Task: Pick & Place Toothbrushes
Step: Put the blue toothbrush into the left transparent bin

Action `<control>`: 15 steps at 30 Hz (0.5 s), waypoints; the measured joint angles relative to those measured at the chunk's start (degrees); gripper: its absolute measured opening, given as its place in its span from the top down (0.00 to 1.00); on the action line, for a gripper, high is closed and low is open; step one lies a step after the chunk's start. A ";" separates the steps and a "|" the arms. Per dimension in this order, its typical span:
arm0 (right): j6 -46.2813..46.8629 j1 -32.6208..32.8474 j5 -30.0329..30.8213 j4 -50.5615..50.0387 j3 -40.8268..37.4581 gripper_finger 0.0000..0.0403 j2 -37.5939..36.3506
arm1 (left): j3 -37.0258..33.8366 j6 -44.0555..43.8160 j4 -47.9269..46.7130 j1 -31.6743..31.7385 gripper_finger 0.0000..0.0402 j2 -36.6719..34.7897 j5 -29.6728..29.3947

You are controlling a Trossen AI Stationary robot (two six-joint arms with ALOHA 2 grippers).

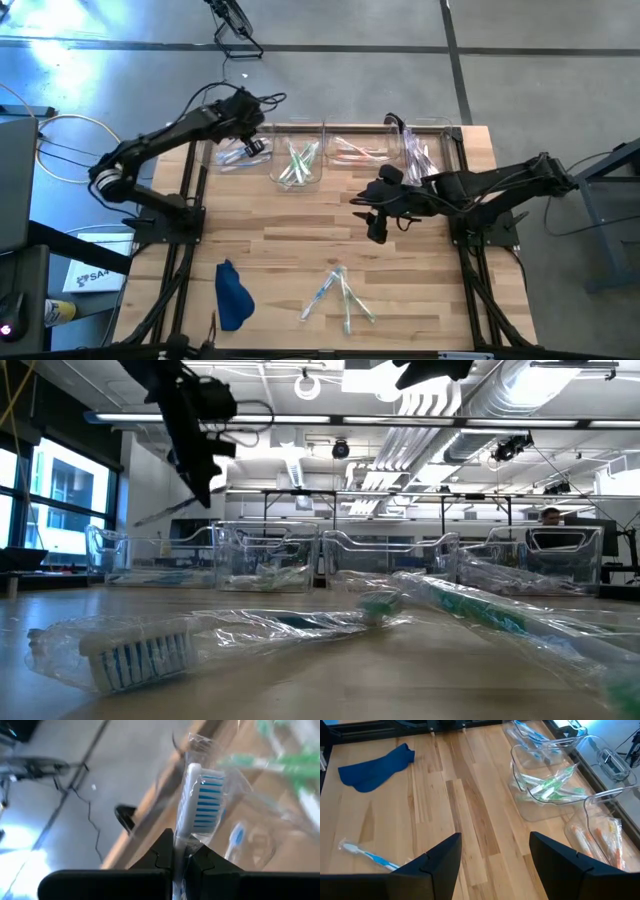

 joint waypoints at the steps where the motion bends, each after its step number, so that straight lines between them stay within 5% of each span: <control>1: 0.00 0.00 0.00 0.00 0.02 0.44 0.00 | 0.00 0.00 -0.73 0.53 0.98 1.09 0.00; 15: 0.17 0.00 0.00 -0.01 0.00 0.44 0.00 | 0.00 4.67 -0.01 5.90 0.98 12.75 7.96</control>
